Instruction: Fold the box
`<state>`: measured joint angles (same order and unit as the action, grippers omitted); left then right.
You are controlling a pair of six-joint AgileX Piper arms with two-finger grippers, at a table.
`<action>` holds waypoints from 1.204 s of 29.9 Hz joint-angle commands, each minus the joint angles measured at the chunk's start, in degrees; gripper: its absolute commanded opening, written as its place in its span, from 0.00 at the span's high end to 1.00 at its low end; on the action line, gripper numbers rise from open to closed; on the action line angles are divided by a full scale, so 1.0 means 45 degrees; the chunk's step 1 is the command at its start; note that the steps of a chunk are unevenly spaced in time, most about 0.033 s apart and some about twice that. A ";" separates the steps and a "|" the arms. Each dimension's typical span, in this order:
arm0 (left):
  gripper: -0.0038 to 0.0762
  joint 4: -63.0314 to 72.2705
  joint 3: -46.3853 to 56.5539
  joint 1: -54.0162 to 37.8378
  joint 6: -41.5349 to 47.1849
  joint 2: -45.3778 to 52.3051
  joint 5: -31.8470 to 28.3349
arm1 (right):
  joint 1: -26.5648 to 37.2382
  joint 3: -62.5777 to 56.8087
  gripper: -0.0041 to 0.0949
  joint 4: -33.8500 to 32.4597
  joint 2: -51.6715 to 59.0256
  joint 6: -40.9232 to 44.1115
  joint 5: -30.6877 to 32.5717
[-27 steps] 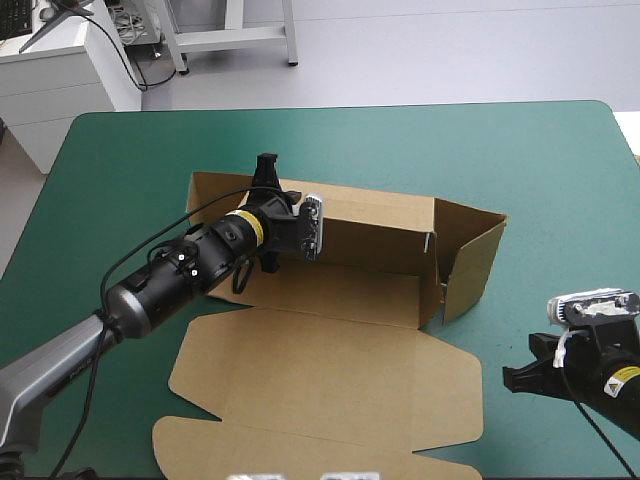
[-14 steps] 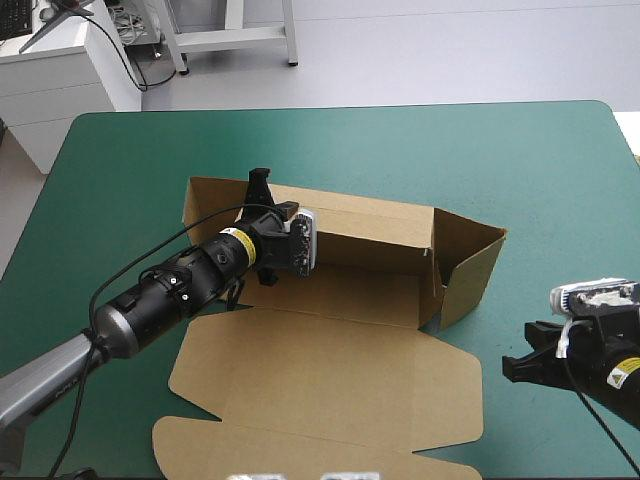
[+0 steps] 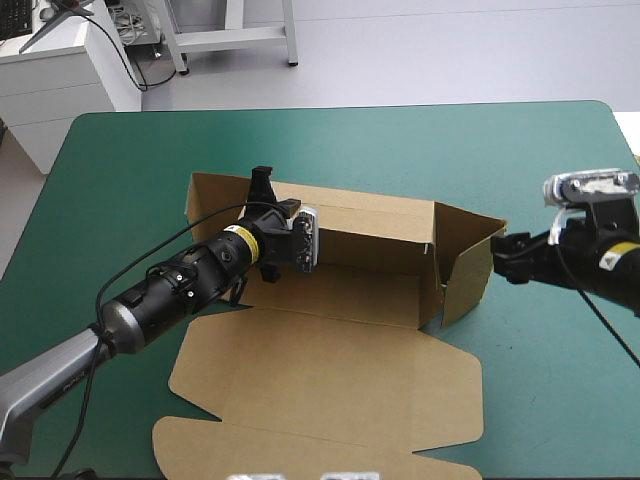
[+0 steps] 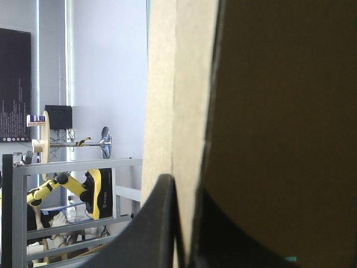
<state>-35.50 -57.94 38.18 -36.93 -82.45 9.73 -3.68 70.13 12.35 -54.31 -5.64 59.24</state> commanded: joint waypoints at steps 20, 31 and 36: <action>0.96 0.0558 0.0062 0.0155 0.0849 -0.0104 0.0606 | 0.0177 0.8077 0.18 0.0156 -0.8637 0.0551 0.1096; 0.96 0.0505 0.0062 0.0155 0.0849 -0.0104 0.0651 | 0.0177 0.7942 0.19 -0.0083 -0.9876 0.0665 0.2759; 0.96 0.0505 0.0062 0.0155 0.0849 -0.0104 0.0709 | 0.0177 0.6827 0.19 -0.0141 -0.9524 0.0843 0.2759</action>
<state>-35.95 -57.96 38.11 -34.56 -82.52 9.53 -3.40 101.99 11.62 -101.11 -2.12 71.10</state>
